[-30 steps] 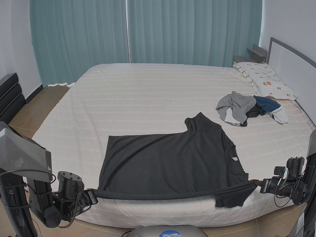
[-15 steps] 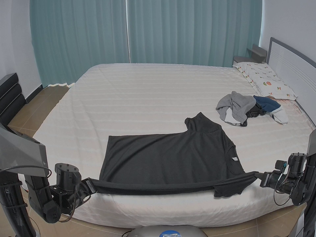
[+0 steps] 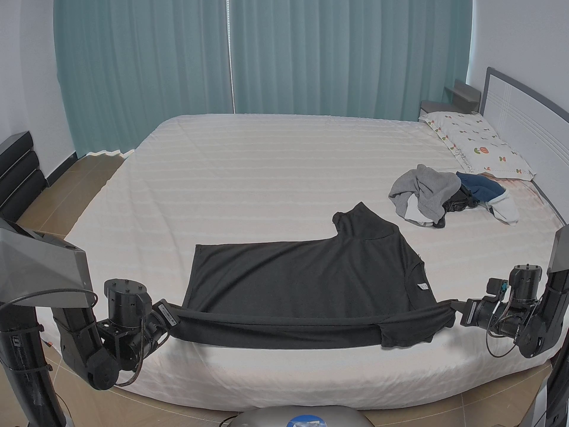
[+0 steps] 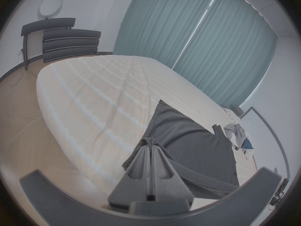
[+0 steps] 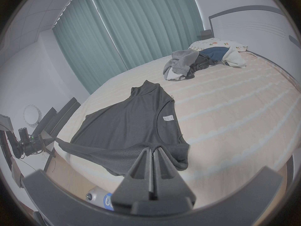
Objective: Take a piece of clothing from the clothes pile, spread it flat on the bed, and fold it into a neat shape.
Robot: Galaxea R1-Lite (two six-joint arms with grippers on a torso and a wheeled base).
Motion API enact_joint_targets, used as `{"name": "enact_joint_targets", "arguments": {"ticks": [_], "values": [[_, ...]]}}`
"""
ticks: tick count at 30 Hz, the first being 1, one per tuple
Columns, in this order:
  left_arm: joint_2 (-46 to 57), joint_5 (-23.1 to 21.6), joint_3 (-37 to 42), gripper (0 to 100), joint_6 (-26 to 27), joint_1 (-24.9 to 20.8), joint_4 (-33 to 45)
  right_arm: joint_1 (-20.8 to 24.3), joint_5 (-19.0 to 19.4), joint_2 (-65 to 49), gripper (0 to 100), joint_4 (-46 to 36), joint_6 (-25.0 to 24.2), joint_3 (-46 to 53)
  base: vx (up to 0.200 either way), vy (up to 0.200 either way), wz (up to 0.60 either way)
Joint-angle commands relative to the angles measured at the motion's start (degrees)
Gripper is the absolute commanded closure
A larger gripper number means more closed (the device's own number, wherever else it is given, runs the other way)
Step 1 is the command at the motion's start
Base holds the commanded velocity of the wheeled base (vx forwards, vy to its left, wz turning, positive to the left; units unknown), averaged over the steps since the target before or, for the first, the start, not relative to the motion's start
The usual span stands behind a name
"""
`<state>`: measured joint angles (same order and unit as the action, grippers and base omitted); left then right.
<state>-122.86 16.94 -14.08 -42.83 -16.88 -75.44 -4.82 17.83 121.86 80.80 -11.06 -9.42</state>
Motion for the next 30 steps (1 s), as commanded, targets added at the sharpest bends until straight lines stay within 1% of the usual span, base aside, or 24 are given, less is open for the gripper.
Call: {"name": "enact_joint_targets", "arguments": {"ticks": [1, 13, 17, 22, 30], "values": [[-2.8, 0.0, -3.1, 100, -1.1, 0.3, 0.0, -0.1, -0.1, -0.3, 100, -2.0, -0.2, -4.1, 0.0, 0.0, 0.0], [-6.3, 0.0, -6.7, 100, -1.2, 0.5, -0.1, -0.2, -0.1, 0.0, 100, -4.3, -0.2, -7.6, 0.0, 0.0, 0.0], [-9.0, 0.0, -9.1, 100, -1.3, 0.8, -0.1, -0.1, -0.1, 1.5, 100, -6.3, -0.3, -10.0, 0.0, 0.0, 0.0], [-11.1, 0.0, -11.6, 100, -2.1, 0.9, 0.0, -0.4, -0.2, 3.9, 100, -6.6, -0.3, -12.1, 0.0, 0.0, 0.0], [-13.6, 0.0, -14.1, 100, -2.1, 1.2, 0.0, -0.1, -0.2, 7.5, 100, -6.7, -2.2, -15.8, 0.0, 0.0, 0.0]]}}
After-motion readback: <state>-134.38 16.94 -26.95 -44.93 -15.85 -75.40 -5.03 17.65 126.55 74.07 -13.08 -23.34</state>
